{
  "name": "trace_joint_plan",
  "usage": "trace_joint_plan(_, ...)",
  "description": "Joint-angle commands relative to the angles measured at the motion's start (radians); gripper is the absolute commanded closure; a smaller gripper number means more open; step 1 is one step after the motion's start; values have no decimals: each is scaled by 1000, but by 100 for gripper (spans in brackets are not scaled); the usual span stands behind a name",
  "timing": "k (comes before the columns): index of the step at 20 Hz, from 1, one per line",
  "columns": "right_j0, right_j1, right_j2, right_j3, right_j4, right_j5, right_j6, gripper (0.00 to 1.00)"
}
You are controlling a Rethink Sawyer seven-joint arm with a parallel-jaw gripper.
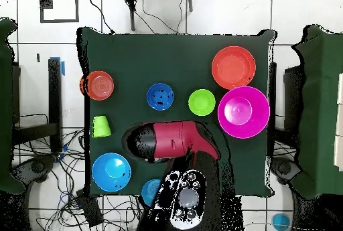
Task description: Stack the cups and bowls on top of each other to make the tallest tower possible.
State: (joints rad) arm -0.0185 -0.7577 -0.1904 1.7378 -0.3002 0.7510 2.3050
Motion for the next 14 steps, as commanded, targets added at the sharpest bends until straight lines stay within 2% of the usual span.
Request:
trace_joint_plan(1, 25, 98, 98, -10, 19, -68, 77, 0)
trace_joint_plan(14, 61, 119, 80, -13, 32, -97, 110, 0)
